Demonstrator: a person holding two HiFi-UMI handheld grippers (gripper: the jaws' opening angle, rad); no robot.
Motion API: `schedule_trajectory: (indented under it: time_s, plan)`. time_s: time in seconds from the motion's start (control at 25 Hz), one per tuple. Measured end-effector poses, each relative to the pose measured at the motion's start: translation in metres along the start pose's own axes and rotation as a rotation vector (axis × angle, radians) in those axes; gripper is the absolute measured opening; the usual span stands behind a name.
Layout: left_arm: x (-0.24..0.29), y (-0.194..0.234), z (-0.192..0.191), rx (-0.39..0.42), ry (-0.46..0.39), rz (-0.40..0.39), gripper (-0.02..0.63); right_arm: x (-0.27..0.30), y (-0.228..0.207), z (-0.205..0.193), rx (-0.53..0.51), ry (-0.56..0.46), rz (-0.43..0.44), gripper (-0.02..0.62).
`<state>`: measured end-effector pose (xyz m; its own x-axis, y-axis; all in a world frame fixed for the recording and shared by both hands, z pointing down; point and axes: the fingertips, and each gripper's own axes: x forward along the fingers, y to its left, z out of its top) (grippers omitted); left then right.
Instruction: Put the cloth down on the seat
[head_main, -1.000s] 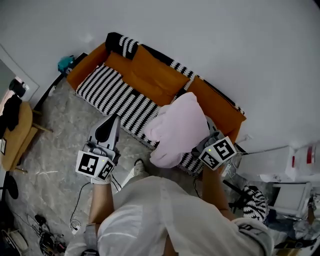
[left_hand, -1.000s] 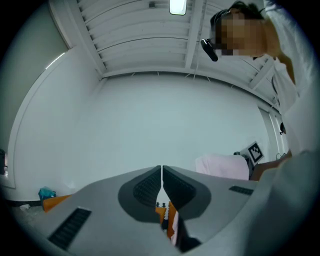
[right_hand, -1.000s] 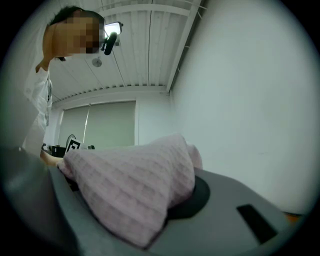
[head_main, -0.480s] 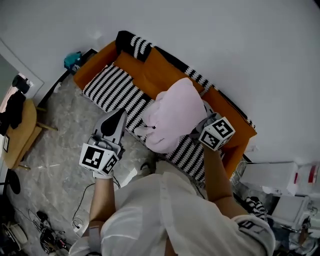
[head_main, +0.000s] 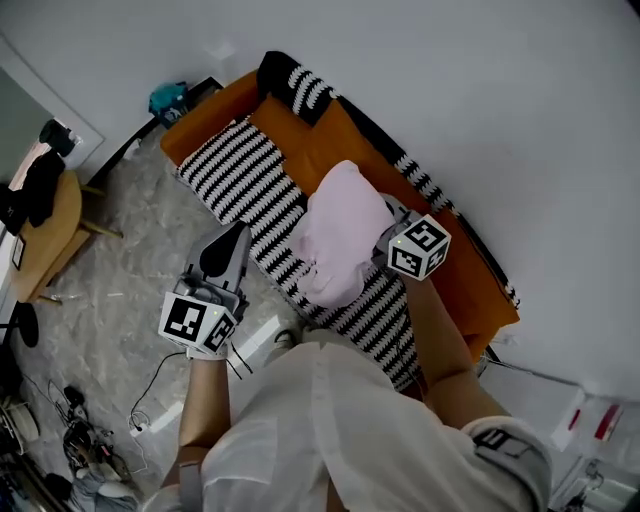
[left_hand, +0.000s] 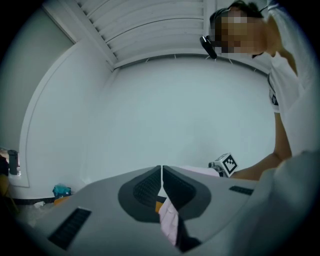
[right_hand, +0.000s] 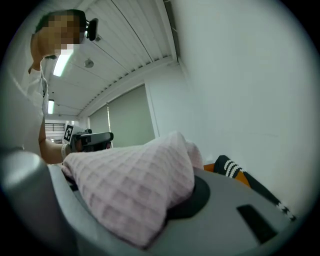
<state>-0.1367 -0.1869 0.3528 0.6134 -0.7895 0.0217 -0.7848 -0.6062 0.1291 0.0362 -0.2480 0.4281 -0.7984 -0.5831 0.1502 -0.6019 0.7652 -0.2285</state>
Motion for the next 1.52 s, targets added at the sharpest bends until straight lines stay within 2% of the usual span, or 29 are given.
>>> schedule_trajectory:
  time_s: [0.16, 0.32, 0.56, 0.76, 1.0, 1.24, 1.32, 1.52]
  plan:
    - [0.044, -0.001, -0.015, -0.017, 0.009, 0.031, 0.025, 0.016, -0.053, -0.013, -0.005, 0.042, 0.071, 0.060]
    - [0.082, -0.007, -0.031, -0.043, 0.026, 0.047, 0.025, 0.022, -0.107, -0.032, -0.005, 0.090, 0.076, 0.060]
    - [0.125, -0.019, -0.060, -0.074, 0.060, 0.048, 0.025, 0.010, -0.190, -0.070, -0.010, 0.158, 0.025, 0.060]
    - [0.148, -0.031, -0.076, -0.073, 0.107, 0.016, 0.026, -0.001, -0.251, -0.095, 0.036, 0.219, 0.001, 0.060]
    - [0.167, -0.039, -0.092, -0.084, 0.153, -0.010, 0.026, -0.008, -0.322, -0.111, 0.062, 0.271, -0.086, 0.063]
    - [0.187, -0.044, -0.103, -0.092, 0.175, -0.042, 0.026, -0.026, -0.364, -0.128, -0.052, 0.412, -0.144, 0.089]
    - [0.192, -0.044, -0.104, -0.096, 0.175, -0.048, 0.026, -0.031, -0.374, -0.134, -0.061, 0.459, -0.164, 0.118]
    - [0.202, -0.049, -0.109, -0.100, 0.185, -0.072, 0.025, -0.048, -0.387, -0.147, -0.070, 0.615, -0.205, 0.144]
